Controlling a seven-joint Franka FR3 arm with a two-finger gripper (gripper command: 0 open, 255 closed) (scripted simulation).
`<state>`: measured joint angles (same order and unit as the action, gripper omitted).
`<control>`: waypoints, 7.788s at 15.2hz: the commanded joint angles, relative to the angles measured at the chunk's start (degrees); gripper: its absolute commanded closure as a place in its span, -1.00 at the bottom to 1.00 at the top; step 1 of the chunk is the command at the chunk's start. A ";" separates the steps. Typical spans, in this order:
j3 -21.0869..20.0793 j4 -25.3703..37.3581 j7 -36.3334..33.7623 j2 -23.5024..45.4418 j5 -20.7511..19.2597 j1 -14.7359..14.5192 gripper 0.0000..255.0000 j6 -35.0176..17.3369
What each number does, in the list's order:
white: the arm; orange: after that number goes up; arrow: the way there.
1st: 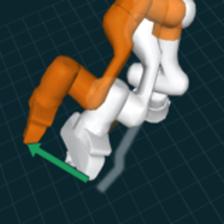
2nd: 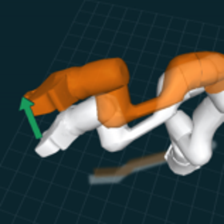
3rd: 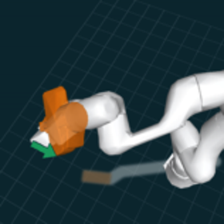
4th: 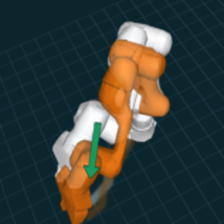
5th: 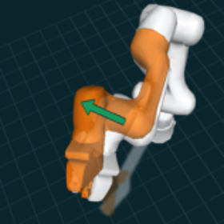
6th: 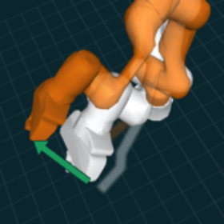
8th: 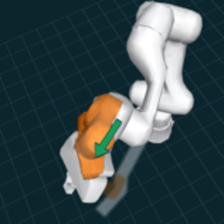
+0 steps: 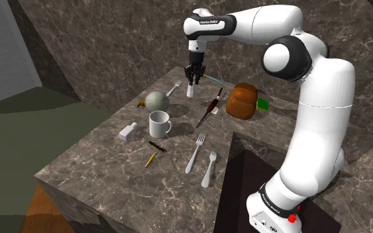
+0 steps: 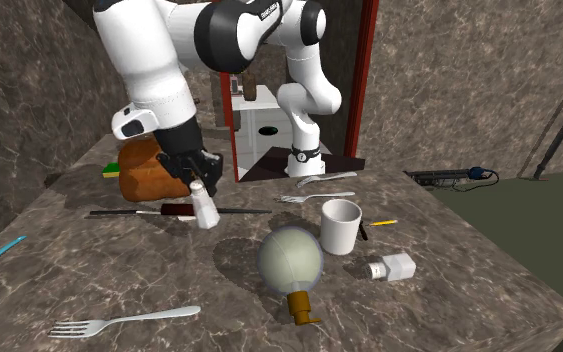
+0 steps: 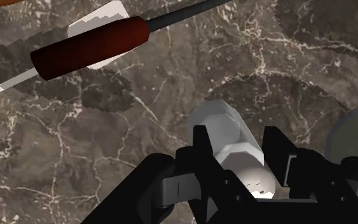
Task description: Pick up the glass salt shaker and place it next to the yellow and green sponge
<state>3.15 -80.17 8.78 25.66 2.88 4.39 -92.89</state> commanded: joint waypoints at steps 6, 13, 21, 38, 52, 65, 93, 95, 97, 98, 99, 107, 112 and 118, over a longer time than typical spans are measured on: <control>0.02 4.89 -0.16 -0.35 -0.03 0.08 1.00 5.25; 0.02 11.38 -0.32 0.36 0.00 0.21 1.00 11.04; 0.70 12.57 1.73 -1.49 -0.28 1.72 1.00 14.14; 8.40 -6.65 21.56 -14.65 -4.10 13.47 1.00 7.83; 15.83 -4.18 39.74 -12.23 -5.70 24.37 1.00 6.69; 20.09 5.89 53.63 -2.64 -3.53 34.84 1.00 6.17; 19.23 -12.48 51.89 -0.30 -2.73 34.14 1.00 -14.24; 19.17 -13.00 51.86 0.03 -2.62 34.17 1.00 -15.07; 19.17 -12.99 51.87 0.04 -2.62 34.17 1.00 -15.07; 19.17 -12.99 51.87 0.04 -2.62 34.17 1.00 -15.07; 19.17 -12.99 51.87 0.04 -2.62 34.17 1.00 -15.07; 19.17 -12.99 51.87 0.04 -2.62 34.17 -1.00 -15.07; 19.21 -6.23 51.78 -0.36 -2.75 34.06 -1.00 -7.92; 19.21 -6.23 51.78 -0.36 -2.75 34.06 -1.00 -7.92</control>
<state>22.36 -86.42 60.57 25.31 0.13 38.45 -100.85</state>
